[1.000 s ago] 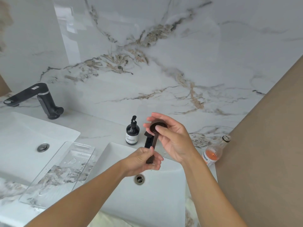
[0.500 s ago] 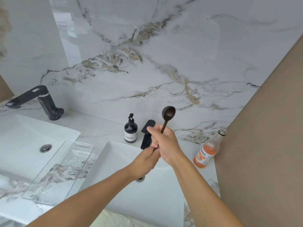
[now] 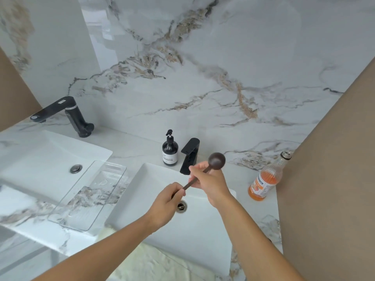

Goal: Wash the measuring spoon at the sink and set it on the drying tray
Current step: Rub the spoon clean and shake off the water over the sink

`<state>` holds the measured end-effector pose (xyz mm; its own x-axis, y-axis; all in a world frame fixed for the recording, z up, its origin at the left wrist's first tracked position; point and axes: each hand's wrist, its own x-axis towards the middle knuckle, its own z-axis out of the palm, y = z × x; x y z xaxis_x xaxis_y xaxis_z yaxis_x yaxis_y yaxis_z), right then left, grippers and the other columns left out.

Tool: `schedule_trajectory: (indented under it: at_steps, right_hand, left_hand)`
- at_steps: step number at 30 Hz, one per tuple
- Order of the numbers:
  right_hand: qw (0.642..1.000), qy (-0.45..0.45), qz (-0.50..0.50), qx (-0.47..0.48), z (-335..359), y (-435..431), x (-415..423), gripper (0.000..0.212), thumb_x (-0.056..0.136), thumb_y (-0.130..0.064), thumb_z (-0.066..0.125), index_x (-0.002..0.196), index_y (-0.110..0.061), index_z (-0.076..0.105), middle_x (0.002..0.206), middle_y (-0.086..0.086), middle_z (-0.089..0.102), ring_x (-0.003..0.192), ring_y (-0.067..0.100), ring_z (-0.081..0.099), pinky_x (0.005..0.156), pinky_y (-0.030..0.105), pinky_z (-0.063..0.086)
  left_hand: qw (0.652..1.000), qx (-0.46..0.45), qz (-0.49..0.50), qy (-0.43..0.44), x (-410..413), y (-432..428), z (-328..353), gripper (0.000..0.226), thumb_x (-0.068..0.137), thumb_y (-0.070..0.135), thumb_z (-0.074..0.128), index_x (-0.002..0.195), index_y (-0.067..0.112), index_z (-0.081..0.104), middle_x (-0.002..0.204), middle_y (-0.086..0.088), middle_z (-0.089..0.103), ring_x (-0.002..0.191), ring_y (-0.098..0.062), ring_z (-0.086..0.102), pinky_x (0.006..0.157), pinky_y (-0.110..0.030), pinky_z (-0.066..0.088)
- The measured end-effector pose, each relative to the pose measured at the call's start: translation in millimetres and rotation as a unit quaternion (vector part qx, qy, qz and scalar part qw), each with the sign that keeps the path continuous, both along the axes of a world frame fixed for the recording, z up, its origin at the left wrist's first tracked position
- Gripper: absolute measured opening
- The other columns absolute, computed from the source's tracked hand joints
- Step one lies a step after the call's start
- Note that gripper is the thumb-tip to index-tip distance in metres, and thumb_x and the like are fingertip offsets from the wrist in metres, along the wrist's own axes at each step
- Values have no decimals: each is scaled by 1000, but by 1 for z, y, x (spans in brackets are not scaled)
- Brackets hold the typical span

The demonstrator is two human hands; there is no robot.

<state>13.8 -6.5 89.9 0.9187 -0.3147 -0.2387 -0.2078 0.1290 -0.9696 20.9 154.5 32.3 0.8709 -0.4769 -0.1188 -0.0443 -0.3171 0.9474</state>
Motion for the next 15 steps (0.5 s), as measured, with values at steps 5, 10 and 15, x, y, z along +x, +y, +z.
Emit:
schedule_trajectory:
  at_steps: [5, 10, 15]
  right_hand:
    - [992, 41, -13, 118, -15, 7, -5, 19, 83, -13, 79, 74, -6, 64, 66, 10, 68, 64, 27, 70, 67, 38, 63]
    - [989, 66, -72, 108, -28, 29, -5, 23, 80, -19, 82, 86, -5, 65, 70, 12, 73, 69, 28, 75, 66, 37, 64]
    - [984, 121, -115, 54, -37, 67, 6, 24, 80, -22, 83, 85, -6, 67, 79, 10, 74, 66, 26, 74, 64, 36, 64]
  left_hand:
    - [956, 179, -35, -232, 21, 26, 1, 12, 92, 36, 62, 89, 29, 70, 96, 3, 61, 97, -17, 52, 88, -29, 43]
    - [940, 229, -113, -224, 50, 36, 3, 18, 91, 47, 60, 91, 32, 71, 108, 6, 64, 108, -21, 53, 99, -42, 42]
    - [939, 248, -178, -157, 76, 65, 3, 19, 86, 49, 65, 79, 34, 74, 90, 7, 70, 97, -17, 61, 91, -29, 45]
